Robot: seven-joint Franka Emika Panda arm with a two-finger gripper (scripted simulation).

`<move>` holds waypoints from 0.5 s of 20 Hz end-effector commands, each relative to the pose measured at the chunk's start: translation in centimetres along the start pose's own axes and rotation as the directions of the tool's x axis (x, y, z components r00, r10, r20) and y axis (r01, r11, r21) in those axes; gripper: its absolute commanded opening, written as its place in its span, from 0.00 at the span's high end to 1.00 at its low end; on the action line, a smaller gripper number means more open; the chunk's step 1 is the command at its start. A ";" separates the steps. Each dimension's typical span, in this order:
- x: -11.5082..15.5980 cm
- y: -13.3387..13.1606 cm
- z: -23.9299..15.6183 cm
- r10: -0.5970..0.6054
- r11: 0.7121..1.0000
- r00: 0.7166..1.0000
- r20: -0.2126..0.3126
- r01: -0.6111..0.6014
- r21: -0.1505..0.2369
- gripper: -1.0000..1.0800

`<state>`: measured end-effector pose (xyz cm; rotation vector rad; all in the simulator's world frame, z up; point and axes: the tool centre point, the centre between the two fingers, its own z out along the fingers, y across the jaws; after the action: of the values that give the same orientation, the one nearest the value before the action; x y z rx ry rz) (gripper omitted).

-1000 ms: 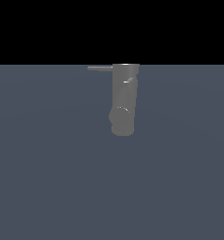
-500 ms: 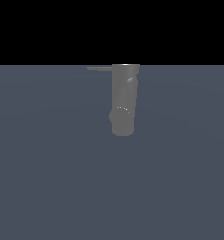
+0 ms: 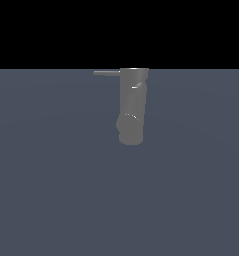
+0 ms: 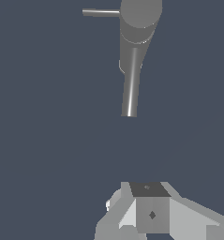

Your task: Turn on the faucet by rotating a designated handle.

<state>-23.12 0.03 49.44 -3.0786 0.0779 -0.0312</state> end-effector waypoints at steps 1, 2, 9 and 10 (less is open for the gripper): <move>0.8 -0.1 0.0 0.031 0.999 1.000 0.003 -0.031 0.011 1.00; 1.2 -0.1 0.0 0.046 0.999 0.999 0.004 -0.046 0.015 1.00; 4.8 -0.5 0.4 0.189 0.980 0.982 0.025 -0.190 0.053 1.00; 5.5 -0.6 0.5 0.214 0.975 0.976 0.029 -0.216 0.058 1.00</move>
<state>-18.55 0.28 49.20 -3.0058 0.3460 0.0028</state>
